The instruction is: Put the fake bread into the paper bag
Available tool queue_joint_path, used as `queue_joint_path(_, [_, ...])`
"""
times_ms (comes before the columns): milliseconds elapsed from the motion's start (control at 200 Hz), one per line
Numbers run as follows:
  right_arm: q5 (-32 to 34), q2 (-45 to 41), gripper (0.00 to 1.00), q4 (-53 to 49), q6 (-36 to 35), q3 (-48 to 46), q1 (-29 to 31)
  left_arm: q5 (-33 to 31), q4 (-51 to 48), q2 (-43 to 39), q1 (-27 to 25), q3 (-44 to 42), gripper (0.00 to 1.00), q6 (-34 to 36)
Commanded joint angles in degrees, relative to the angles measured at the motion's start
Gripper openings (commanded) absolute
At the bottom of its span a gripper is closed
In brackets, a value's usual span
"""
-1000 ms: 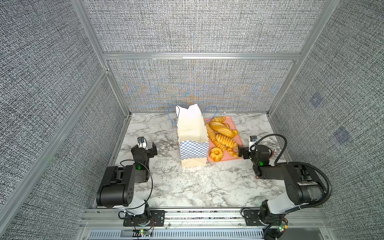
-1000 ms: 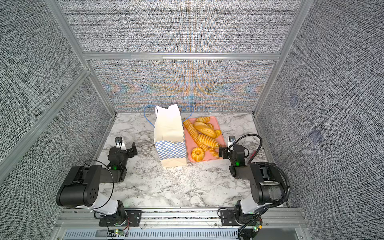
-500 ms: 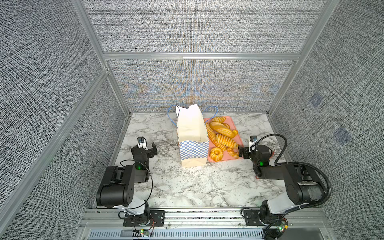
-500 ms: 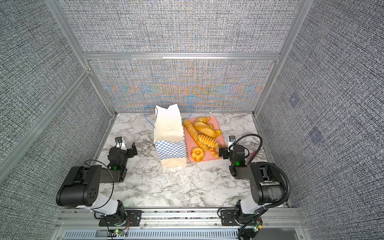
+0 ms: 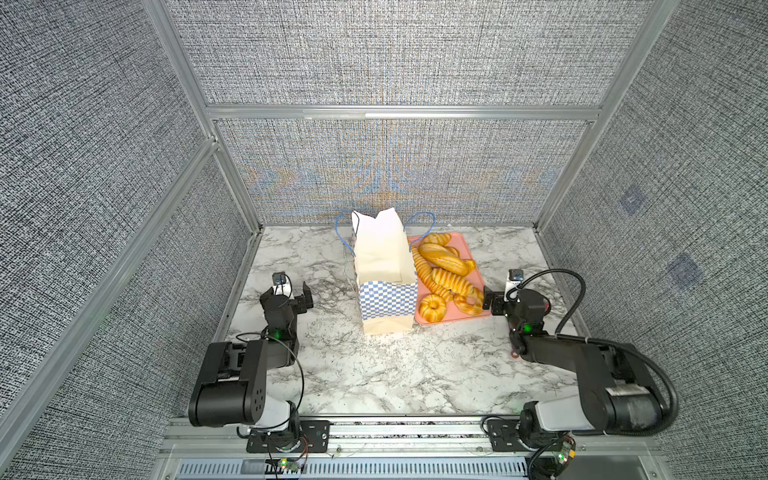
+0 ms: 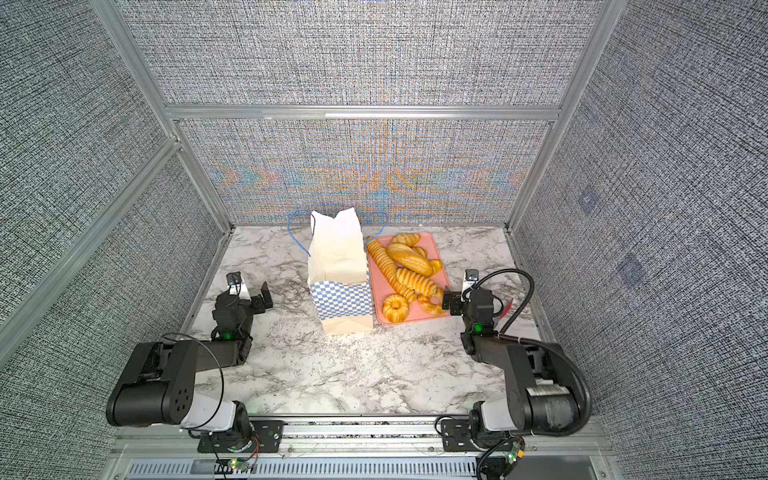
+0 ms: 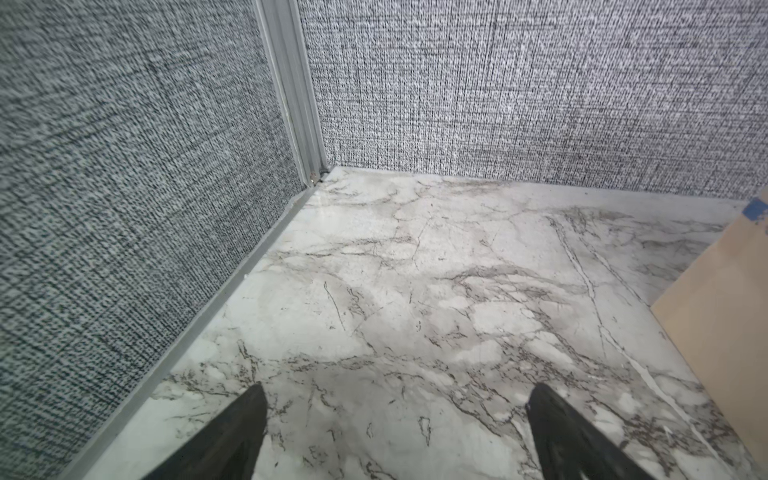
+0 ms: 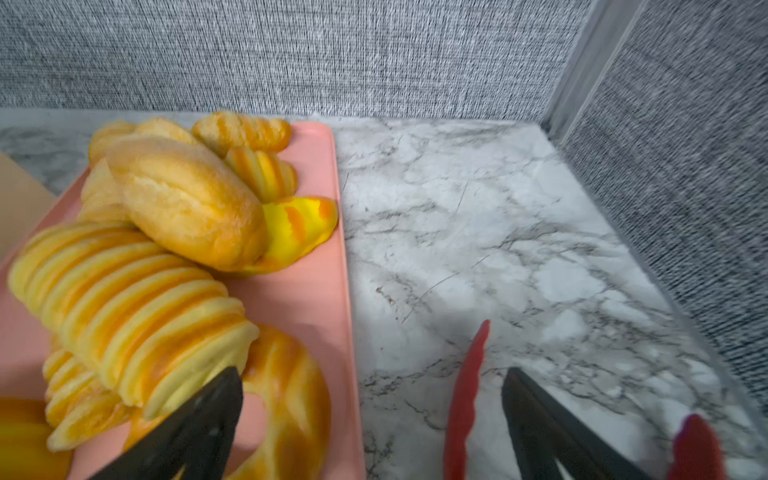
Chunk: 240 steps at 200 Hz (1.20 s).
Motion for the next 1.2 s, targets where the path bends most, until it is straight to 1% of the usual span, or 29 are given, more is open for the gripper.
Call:
queue_joint_path(0, [0.4,-7.6,0.99,-8.9,0.0,1.0,0.3,-6.7,-12.9,-6.2,0.0,2.8,0.98,-2.8])
queue_joint_path(55, [1.7,-12.9,0.99,-14.8,1.5,2.1,0.4,-10.4,-22.5,-10.3,0.0,6.1,0.98,-6.0])
queue_joint_path(105, [3.9,-17.2,0.99,-21.4,4.3,3.7,0.4,-12.1,-31.1,-13.7,0.0,9.1,0.98,-8.2])
queue_joint_path(195, [9.6,-23.4,0.99,-37.5,11.3,8.8,0.4,-11.3,-44.4,-19.3,0.0,14.1,0.98,-12.1])
queue_joint_path(285, [12.2,-26.0,0.99,-53.7,17.2,16.0,0.5,-10.5,-56.9,-23.5,0.0,19.2,0.98,-18.1])
queue_joint_path(385, [10.8,-26.1,0.99,-67.1,22.5,23.2,0.4,-9.0,-68.3,-27.0,0.0,24.3,0.98,-24.6])
queue_joint_path(455, [7.4,-26.2,0.99,-73.9,26.2,27.0,0.1,-7.2,-74.7,-29.1,0.0,27.2,0.98,-28.3])
queue_joint_path(525, [2.5,-27.2,0.99,-77.7,28.9,29.3,-0.6,-5.7,-79.7,-31.0,0.0,29.5,0.98,-32.1])
queue_joint_path(570, [-1.0,-27.8,0.99,-78.8,30.6,30.0,-1.3,-5.3,-83.2,-32.1,0.0,31.0,0.98,-36.1])
queue_joint_path(615, [-4.3,-28.4,0.99,-80.0,32.2,30.8,-2.1,-2.9,-85.2,-32.9,0.0,32.1,0.98,-38.2])
queue_joint_path(635, [-5.6,-28.4,0.98,-80.8,32.6,31.2,-2.4,-1.2,-85.7,-33.0,0.0,32.6,0.98,-38.7])
queue_joint_path(720, [-12.1,-26.5,0.86,-85.0,32.3,34.4,-3.0,8.4,-87.7,-31.7,0.0,35.1,0.98,-40.9])
queue_joint_path(750, [-14.0,-25.2,0.82,-87.0,31.9,37.6,-3.0,12.0,-88.6,-30.5,0.0,36.3,0.99,-41.5])
queue_joint_path(760, [-14.7,-24.8,0.82,-87.6,31.7,38.1,-3.0,13.9,-88.9,-30.1,0.0,36.5,0.98,-41.7])
queue_joint_path(810, [-17.9,-22.7,0.79,-90.5,30.6,40.7,-3.0,18.6,-90.8,-28.0,0.0,38.7,0.98,-43.0])
queue_joint_path(865, [-20.0,-21.0,0.79,-93.2,29.7,42.8,-2.9,23.3,-93.3,-26.1,-0.1,40.4,0.92,-43.8])
queue_joint_path(910, [-21.0,-20.0,0.8,-94.9,28.8,44.2,-2.8,25.8,-95.4,-25.1,-0.3,42.1,0.89,-43.8])
queue_joint_path(1010, [-21.3,-18.9,0.83,-97.6,26.8,46.3,-2.3,27.0,-100.8,-24.0,-1.7,46.2,0.85,-41.9])
queue_joint_path(1135, [-18.8,-17.7,0.85,-101.6,25.8,48.1,-1.8,25.2,-108.2,-22.5,-5.4,52.4,0.83,-39.5])
queue_joint_path(1195, [-17.4,-17.1,0.85,-103.1,26.0,47.9,-1.8,23.5,-110.9,-22.3,-8.1,54.4,0.82,-39.3])
